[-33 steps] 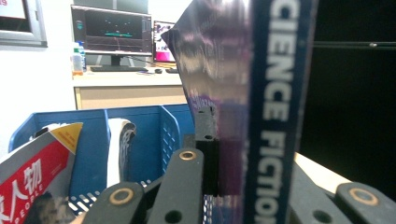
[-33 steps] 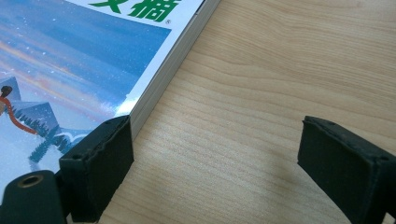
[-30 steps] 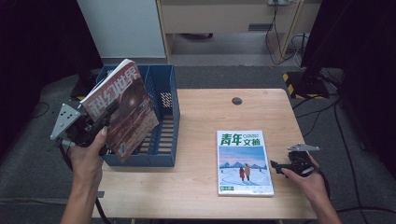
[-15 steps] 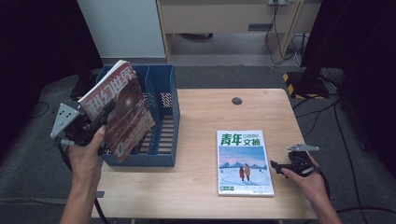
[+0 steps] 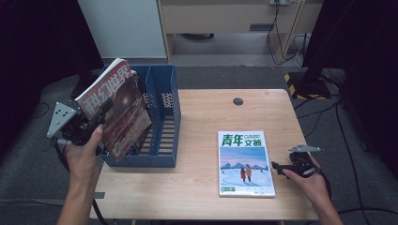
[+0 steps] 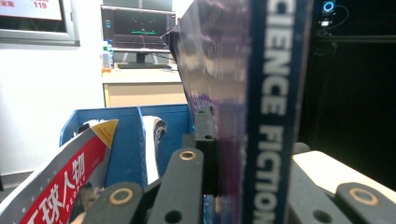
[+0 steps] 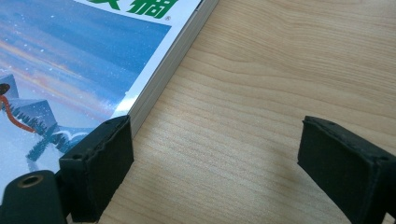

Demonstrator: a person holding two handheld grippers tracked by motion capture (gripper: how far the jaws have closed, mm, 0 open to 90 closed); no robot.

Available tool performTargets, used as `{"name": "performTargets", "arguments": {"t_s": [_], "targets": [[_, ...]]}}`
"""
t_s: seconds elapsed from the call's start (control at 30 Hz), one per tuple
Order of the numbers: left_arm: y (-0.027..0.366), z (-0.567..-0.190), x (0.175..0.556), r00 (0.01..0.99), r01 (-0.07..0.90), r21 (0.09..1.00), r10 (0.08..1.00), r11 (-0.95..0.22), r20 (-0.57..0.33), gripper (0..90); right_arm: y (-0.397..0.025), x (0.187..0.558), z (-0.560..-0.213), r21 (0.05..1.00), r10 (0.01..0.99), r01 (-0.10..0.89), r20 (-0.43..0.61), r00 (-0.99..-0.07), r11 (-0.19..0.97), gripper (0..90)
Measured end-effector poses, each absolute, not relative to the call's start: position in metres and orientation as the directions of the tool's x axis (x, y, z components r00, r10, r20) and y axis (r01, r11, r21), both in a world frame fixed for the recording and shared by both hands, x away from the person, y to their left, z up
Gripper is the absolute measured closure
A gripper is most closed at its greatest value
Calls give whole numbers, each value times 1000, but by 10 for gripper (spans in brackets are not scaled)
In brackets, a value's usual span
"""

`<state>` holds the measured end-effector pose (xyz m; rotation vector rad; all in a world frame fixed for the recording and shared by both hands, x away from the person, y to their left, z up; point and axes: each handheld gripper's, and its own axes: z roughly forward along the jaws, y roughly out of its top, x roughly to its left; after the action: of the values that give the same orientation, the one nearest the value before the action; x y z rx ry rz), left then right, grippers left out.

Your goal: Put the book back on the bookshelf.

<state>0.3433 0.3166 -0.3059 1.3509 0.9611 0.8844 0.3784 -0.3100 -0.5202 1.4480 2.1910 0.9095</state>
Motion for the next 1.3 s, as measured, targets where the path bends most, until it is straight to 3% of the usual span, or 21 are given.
{"name": "performTargets", "arguments": {"t_s": [0.6, 1.3], "targets": [[311, -320, 363, 297, 55, 997, 952, 55, -69, 841, -310, 379, -523, 679, 912, 684, 56, -407, 264, 108], [290, -327, 385, 281, 63, 996, 956, 66, -81, 841, -311, 379, -524, 672, 910, 692, 62, -409, 265, 109]]}}
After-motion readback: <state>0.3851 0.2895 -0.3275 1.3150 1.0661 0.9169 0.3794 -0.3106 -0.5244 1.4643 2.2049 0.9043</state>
